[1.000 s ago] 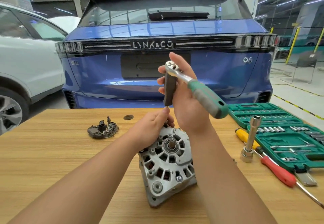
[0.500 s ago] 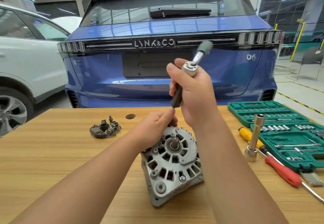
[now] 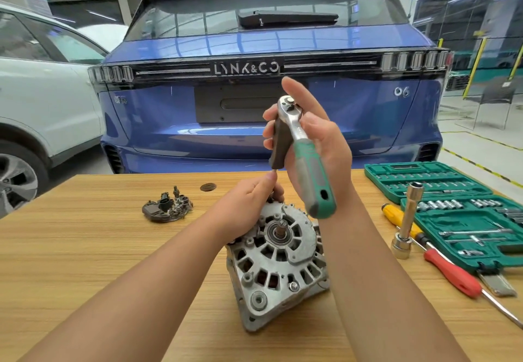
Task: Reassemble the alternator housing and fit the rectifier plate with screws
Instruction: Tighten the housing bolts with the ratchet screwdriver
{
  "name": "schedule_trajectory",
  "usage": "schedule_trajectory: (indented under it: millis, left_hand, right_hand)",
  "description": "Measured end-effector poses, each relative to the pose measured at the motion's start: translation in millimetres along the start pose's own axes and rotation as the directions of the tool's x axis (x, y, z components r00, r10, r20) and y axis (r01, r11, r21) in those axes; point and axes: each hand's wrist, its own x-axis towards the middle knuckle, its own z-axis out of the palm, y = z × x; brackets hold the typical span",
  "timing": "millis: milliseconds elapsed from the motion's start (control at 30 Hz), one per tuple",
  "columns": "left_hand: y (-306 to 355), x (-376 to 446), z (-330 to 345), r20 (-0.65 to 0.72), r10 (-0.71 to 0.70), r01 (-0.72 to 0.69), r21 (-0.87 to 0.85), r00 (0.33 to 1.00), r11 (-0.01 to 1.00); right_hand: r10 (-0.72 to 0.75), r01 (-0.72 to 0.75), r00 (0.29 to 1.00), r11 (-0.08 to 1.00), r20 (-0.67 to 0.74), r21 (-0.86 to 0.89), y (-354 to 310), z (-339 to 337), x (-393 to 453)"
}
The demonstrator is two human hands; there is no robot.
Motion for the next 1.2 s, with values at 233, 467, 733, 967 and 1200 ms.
schedule_trajectory:
  millis: [233,467,733,967,1200]
  left_hand:
    - [0,3,2,-0.004,0.007,-0.007,0.039,1.0,0.999]
    - [3,2,1,-0.005,0.01,-0.01,0.035,1.0,0.999]
    - [0,1,2,0.004,-0.017,0.017,0.037,1.0,0.999]
    - [-1,1,3,-0.016,-0.015,0.016,0.012,1.0,1.0]
    - [3,0,1,0.006,0.016,-0.016,0.064,1.0,0.998]
  right_hand:
    - [-0.033,-0.061,0.947,0.958,-0.319,-0.28,2,10,4]
    - [0.063,-0.087,0.965,0.993,-0.253,-0.085,3,10,6]
    - [-0.129,0.121,0.988,0.988,-0.089,-0.095,12,7,2]
    - [0.035,-0.034,0.999,0.999,-0.01,0.029,1,1,2]
    - [-0.127,-0.069,0.91,0.893,-0.394,-0.446,8,18,6]
